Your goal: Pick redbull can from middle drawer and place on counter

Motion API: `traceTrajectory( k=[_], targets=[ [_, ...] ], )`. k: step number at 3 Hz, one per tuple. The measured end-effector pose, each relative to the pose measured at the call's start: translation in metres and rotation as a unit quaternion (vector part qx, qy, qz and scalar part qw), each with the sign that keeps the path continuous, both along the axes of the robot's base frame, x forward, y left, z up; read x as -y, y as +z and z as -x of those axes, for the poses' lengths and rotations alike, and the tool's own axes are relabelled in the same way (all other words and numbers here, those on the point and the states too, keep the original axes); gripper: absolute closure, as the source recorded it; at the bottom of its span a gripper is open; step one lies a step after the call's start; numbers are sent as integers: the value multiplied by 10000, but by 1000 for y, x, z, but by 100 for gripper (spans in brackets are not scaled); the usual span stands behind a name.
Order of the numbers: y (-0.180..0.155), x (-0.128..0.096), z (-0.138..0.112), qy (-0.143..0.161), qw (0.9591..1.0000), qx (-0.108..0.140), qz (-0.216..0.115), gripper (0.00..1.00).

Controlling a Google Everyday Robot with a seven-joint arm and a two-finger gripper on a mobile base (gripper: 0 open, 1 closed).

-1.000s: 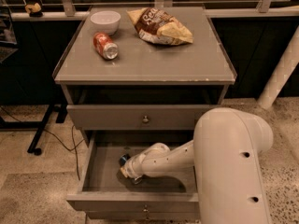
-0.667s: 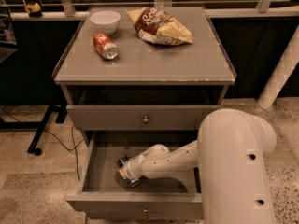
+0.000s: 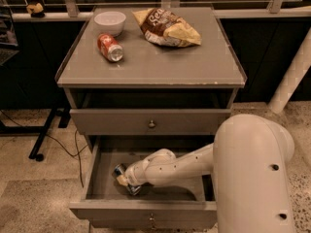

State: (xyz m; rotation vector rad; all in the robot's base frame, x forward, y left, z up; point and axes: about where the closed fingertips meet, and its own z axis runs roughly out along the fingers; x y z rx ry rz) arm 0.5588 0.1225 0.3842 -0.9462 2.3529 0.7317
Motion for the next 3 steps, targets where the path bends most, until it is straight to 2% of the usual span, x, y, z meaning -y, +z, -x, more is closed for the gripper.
traceTrajectory(
  k=[1,2,3],
  targets=[
    [11,-11,12,291,9995,125,13,100],
    [40,-20,29,737,9966,343,124,100],
    [71,-15,29,980,9930,583,311,100]
  ],
)
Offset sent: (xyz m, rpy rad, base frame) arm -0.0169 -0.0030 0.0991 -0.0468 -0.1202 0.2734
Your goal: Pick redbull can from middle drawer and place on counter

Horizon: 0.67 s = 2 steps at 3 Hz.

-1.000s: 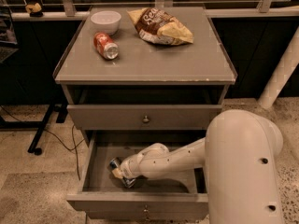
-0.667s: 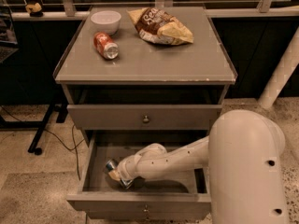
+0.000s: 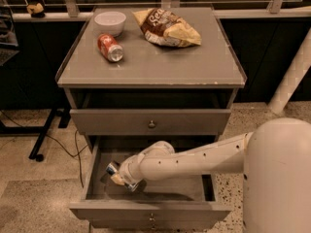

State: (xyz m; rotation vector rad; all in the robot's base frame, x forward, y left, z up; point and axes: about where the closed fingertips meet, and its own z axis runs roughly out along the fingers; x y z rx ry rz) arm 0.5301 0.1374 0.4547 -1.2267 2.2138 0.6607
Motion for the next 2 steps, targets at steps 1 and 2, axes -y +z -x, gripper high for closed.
traceTrajectory(
  k=[1,2],
  targets=[
    [36,2,-10,156,9997,152,-54,100],
    [82,10,-31,-14,9976,-129,-680,100]
  ],
)
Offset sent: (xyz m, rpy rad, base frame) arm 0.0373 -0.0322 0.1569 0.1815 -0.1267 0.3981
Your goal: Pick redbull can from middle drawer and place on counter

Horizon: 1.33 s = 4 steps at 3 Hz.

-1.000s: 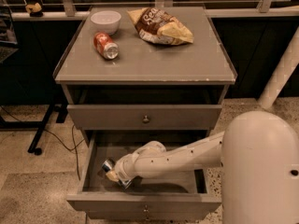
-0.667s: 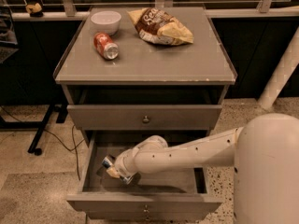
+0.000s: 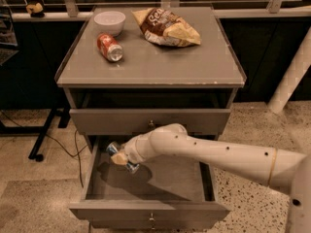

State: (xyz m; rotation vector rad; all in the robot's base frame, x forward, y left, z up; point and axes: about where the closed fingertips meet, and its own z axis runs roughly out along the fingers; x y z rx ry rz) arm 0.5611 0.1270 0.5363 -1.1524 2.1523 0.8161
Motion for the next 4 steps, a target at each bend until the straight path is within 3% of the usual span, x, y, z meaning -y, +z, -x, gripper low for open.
traceTrajectory(
  k=[1,2,3,4],
  targets=[
    [52,16,-19,114,9968,-87,-789,100],
    [58,18,-14,534,9961,78,-695,100],
    [59,17,-14,544,9961,79,-692,100],
    [91,19,-1,522,9966,364,-527,100]
  ],
)
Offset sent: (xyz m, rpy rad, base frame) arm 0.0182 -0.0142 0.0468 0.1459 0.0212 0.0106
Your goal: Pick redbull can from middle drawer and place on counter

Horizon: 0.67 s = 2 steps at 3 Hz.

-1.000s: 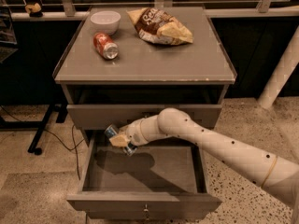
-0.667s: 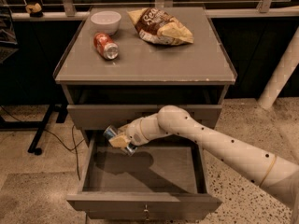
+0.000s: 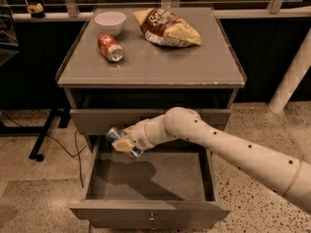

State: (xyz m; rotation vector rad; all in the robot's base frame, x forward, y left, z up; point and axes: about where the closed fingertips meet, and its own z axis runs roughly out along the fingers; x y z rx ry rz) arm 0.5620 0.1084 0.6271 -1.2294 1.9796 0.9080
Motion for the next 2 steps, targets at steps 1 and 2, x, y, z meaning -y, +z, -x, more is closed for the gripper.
traceTrajectory(
  k=[1,2],
  targets=[
    [56,10,20,-74,9986,488,197,100],
    [115,23,31,-207,9936,1016,455,100]
  ],
)
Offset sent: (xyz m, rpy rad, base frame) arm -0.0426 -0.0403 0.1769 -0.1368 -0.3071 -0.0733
